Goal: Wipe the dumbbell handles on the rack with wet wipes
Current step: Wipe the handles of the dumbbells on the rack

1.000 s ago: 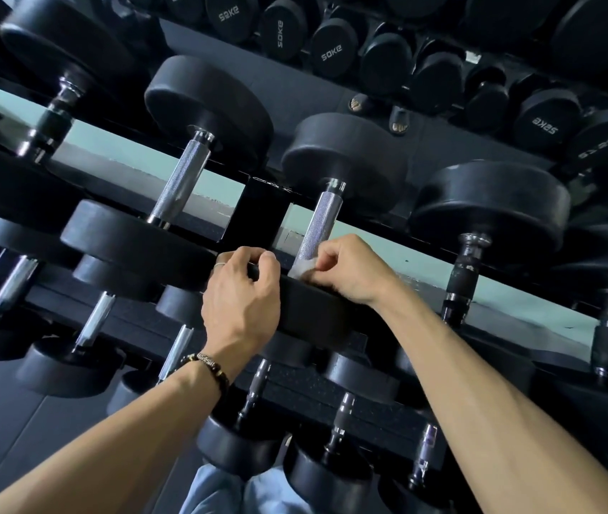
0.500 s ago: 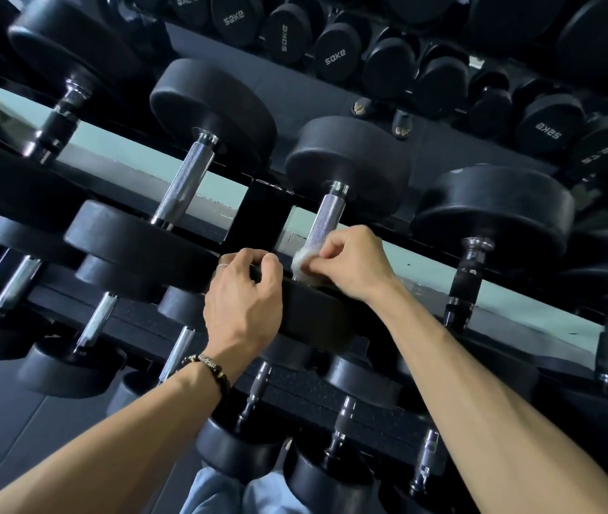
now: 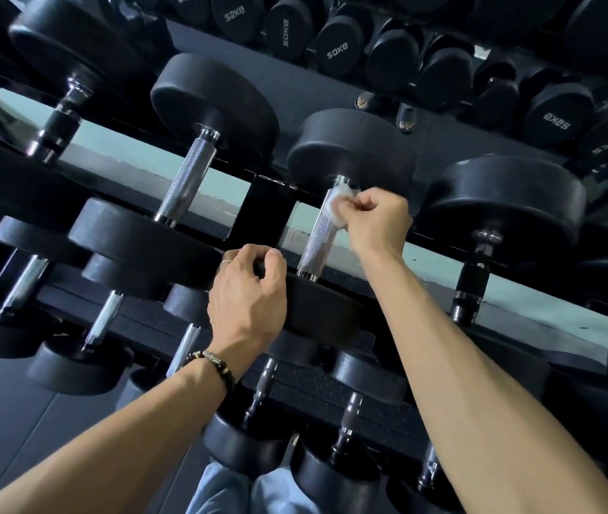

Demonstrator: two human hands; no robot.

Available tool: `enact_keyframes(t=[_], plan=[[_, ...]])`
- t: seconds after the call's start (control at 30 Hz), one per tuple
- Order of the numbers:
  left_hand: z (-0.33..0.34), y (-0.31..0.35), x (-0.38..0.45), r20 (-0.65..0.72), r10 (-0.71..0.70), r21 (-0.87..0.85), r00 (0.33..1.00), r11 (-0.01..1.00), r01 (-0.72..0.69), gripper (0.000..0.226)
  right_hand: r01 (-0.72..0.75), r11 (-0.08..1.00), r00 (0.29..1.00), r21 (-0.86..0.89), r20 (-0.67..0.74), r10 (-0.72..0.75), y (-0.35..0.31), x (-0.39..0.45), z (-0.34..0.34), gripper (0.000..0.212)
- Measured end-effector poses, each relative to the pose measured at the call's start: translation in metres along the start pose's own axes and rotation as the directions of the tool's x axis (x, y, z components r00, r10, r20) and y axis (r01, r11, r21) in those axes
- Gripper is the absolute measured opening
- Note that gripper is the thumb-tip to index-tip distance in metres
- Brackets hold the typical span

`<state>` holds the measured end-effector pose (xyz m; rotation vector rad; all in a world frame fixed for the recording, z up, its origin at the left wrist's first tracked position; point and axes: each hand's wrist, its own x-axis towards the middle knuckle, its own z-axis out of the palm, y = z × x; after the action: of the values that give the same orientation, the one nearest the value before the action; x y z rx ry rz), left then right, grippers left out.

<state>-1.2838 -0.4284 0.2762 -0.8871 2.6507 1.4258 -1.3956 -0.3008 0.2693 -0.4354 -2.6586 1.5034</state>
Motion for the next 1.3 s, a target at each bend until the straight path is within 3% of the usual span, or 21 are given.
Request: enact_keyframes(t=[0.07,0.17,0.3,0.37,0.47,0.67,0.8,0.9,1.0,1.1,1.17,1.23,1.3], plan=[[0.000,-0.001,0.001,-0.003,-0.001,-0.001,1.000,1.000,0.001,0.041,0.047,0.998,0.998,-0.028,-0.031,-0.048,-0.003,-0.007,0.003,0.018],[0.000,-0.001,0.000,-0.001,-0.008,-0.003,1.000,1.000,0.008,0.039,0.116,0.992,0.989,-0.054,0.098,-0.110,-0.001,-0.031,-0.007,0.006],[0.001,-0.002,0.001,0.012,-0.020,0.001,1.000,1.000,0.020,0.026,0.224,0.962,0.906,-0.156,0.397,-0.146,0.005,-0.043,-0.017,0.030],[0.001,-0.002,0.001,0.012,-0.026,0.010,1.000,1.000,0.025,0.023,0.177,0.972,0.865,-0.156,0.495,-0.078,0.000,-0.039,-0.014,0.038],[0.001,-0.003,0.003,0.015,-0.013,0.016,1.000,1.000,0.013,0.023,0.132,0.969,0.841,-0.209,0.541,0.002,-0.011,-0.033,-0.011,0.050],[0.001,-0.004,0.003,0.004,0.006,0.019,1.000,1.000,-0.006,0.023,0.113,0.979,0.745,-0.171,0.666,0.030,-0.006,-0.053,-0.028,0.051],[0.001,-0.003,0.003,0.003,0.019,0.022,1.000,1.000,-0.019,0.029,0.082,0.989,0.829,-0.125,0.559,0.002,-0.014,-0.020,-0.015,0.046],[0.001,-0.003,0.002,0.001,0.023,0.012,1.000,1.000,-0.023,0.034,0.177,0.964,0.798,-0.198,0.602,-0.023,-0.009,-0.034,-0.018,0.039],[0.001,-0.003,0.002,0.000,0.019,0.012,1.000,1.000,-0.019,0.035,0.132,0.985,0.805,-0.110,0.592,-0.042,0.004,-0.046,-0.025,0.032],[0.001,-0.004,0.002,0.001,0.017,0.000,1.000,1.000,-0.017,0.034,0.002,1.000,0.951,0.028,0.310,-0.011,0.009,-0.023,-0.008,0.019],[0.002,-0.005,0.003,0.001,0.020,-0.001,1.000,1.000,-0.020,0.035,-0.150,0.980,0.984,0.133,0.118,0.134,0.006,-0.012,0.005,0.006],[0.002,-0.005,0.004,0.001,0.021,-0.002,1.000,1.000,-0.021,0.036,-0.266,0.938,0.962,0.223,0.120,0.244,0.007,-0.014,0.011,0.014],[0.003,-0.006,0.004,0.000,0.020,-0.006,1.000,1.000,-0.020,0.035,-0.295,0.948,0.942,0.121,0.200,0.268,0.013,-0.024,0.009,0.027]])
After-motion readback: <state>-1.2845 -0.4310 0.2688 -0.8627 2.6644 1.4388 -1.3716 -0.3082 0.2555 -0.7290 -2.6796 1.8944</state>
